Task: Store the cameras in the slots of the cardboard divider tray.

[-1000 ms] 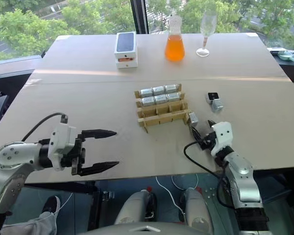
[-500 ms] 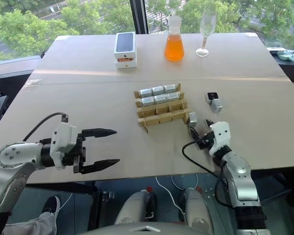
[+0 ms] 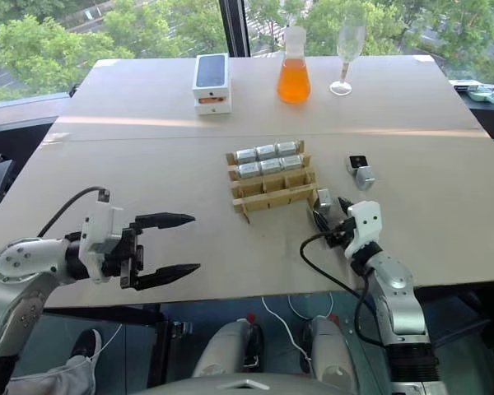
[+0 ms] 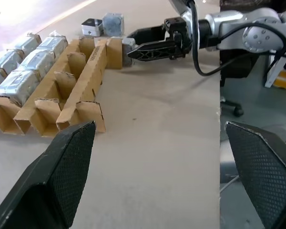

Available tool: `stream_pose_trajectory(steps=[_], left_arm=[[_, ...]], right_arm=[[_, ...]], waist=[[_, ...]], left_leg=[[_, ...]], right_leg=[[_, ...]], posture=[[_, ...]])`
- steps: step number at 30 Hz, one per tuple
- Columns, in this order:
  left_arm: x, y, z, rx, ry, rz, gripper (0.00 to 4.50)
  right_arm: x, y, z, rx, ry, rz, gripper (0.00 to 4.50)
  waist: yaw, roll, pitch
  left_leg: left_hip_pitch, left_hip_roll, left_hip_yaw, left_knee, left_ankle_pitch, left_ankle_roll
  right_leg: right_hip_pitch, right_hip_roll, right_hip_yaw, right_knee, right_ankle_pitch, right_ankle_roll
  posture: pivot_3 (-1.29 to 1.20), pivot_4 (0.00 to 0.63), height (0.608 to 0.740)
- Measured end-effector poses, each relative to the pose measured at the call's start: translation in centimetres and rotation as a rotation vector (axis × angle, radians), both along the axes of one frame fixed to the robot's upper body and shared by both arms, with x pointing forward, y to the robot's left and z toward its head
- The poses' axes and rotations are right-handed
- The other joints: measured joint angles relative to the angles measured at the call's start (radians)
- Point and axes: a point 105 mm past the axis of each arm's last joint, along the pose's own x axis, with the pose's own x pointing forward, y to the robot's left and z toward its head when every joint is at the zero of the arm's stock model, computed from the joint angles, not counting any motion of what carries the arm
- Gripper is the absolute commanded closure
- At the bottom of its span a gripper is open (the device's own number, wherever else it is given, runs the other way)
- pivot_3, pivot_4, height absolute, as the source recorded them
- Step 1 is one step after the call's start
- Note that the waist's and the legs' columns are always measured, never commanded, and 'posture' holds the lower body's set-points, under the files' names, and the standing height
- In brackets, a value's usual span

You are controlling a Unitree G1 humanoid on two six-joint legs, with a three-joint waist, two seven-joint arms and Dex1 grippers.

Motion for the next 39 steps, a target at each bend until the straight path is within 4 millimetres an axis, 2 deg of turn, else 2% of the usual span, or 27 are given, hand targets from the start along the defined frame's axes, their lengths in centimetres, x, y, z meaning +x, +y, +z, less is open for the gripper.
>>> stream_pose_trajectory(steps=[3,8,13,15,18,21,23,24,25,26,29,30,34,39], left_arm=[[-0.2,-0.1,0.0,-0.003,0.006,-0.008,0.0],[-0.2,-0.1,0.0,-0.004,0.009,-0.01,0.0],[-0.2,0.1,0.2,-0.003,0.007,-0.001,0.0],[-0.1,0.1,0.2,-0.003,0.008,0.0,0.0],[-0.3,0.1,0.0,-0.021,0.014,0.021,0.0],[-0.4,0.1,0.2,-0.034,0.01,0.038,0.0],[-0.3,0.4,0.4,-0.048,0.009,0.066,0.0],[-0.3,1.2,0.9,-0.067,0.003,0.123,0.0],[-0.2,1.6,1.2,-0.07,-0.006,0.147,0.0],[-0.3,2.3,1.6,-0.076,-0.018,0.19,0.0],[-0.8,2.4,1.7,-0.098,-0.009,0.228,0.0],[-1.0,2.1,1.6,-0.105,0.002,0.224,0.0],[-2.0,1.2,1.1,-0.114,0.034,0.256,0.0],[-2.7,0.6,1.2,-0.154,0.032,0.307,0.0]], right_arm=[[0.0,0.1,0.0,0.0,0.001,0.002,3.82],[-0.1,0.0,-0.1,0.001,0.0,0.0,3.84],[0.0,-0.9,0.3,0.007,-0.01,-0.015,3.84],[0.3,-1.8,0.9,0.008,-0.03,-0.022,3.84],[1.8,-4.6,3.1,-0.038,-0.097,-0.025,3.84],[2.8,-5.7,5.4,-0.054,-0.154,0.026,3.84],[3.0,-4.8,6.3,-0.06,-0.174,0.127,3.84],[3.7,-2.9,7.1,-0.108,-0.164,0.316,3.84],[4.0,-2.2,7.7,-0.136,-0.169,0.392,3.84],[4.5,-0.9,9.2,-0.172,-0.194,0.515,3.84],[5.4,1.6,12.3,-0.235,-0.273,0.706,3.84],[5.6,2.4,12.7,-0.255,-0.286,0.756,3.84],[5.8,6.5,10.8,-0.288,-0.224,0.996,3.84],[5.8,9.1,9.8,-0.345,-0.197,1.129,3.84]], waist=[[0.0,0.0,0.0],[0.0,0.0,0.0],[0.001,0.0,0.0],[0.001,0.0,0.0],[-0.001,0.0,0.0],[-0.002,0.0,0.0],[-0.004,0.0,0.001],[-0.021,0.001,0.004],[-0.024,0.001,0.006],[-0.03,0.001,0.006],[-0.029,0.001,0.006],[-0.027,0.0,0.006],[-0.021,-0.001,0.006],[-0.027,-0.001,0.006]], left_leg=[[0.0,0.0,0.0,0.0,0.0,0.0],[0.0,0.0,0.0,0.0,0.0,0.0],[0.0,0.0,0.0,0.0,0.0,0.0],[0.0,0.0,0.001,0.0,0.0,0.0],[0.001,0.0,0.002,0.001,0.0,0.0],[0.001,0.0,0.001,0.0,0.0,0.0],[0.001,0.001,0.002,0.0,0.0,0.001],[0.003,0.002,0.003,0.0,-0.001,0.002],[0.003,0.002,0.004,0.0,-0.002,0.003],[0.004,0.002,0.005,0.0,-0.002,0.004],[0.007,0.003,0.005,-0.001,-0.002,0.004],[0.007,0.003,0.005,-0.001,-0.002,0.004],[0.004,0.002,0.004,-0.001,0.0,0.0],[0.003,0.0,0.006,0.001,0.0,0.0]], right_leg=[[0.0,0.0,0.0,0.0,0.0,0.0],[0.0,0.0,0.0,0.0,0.0,0.0],[0.0,0.0,0.0,0.0,0.0,0.0],[0.0,0.0,0.001,0.0,0.0,0.0],[0.0,0.0,0.002,0.0,0.0,0.0],[0.0,0.001,0.001,0.001,0.0,0.0],[0.0,0.003,0.002,0.001,0.0,0.0],[0.0,0.004,0.004,0.001,0.001,-0.001],[0.0,0.004,0.005,0.001,0.002,-0.002],[0.0,0.004,0.006,0.002,0.002,-0.003],[0.002,0.005,0.006,0.002,0.002,-0.003],[0.002,0.005,0.006,0.002,0.002,-0.003],[0.001,0.002,0.004,0.001,0.003,-0.004],[0.001,-0.002,0.006,-0.001,0.003,-0.005]], posture=[[0.0,0.15,0.74],[0.0,0.15,0.74],[0.0,0.15,0.74],[0.0,0.15,0.74],[0.0,0.15,0.74],[0.0,0.15,0.74],[0.0,0.15,0.74],[0.0,0.15,0.74],[0.0,0.15,0.74],[0.0,0.15,0.74],[0.0,0.15,0.74],[0.0,0.15,0.74],[0.0,0.15,0.74],[0.0,0.15,0.74]])
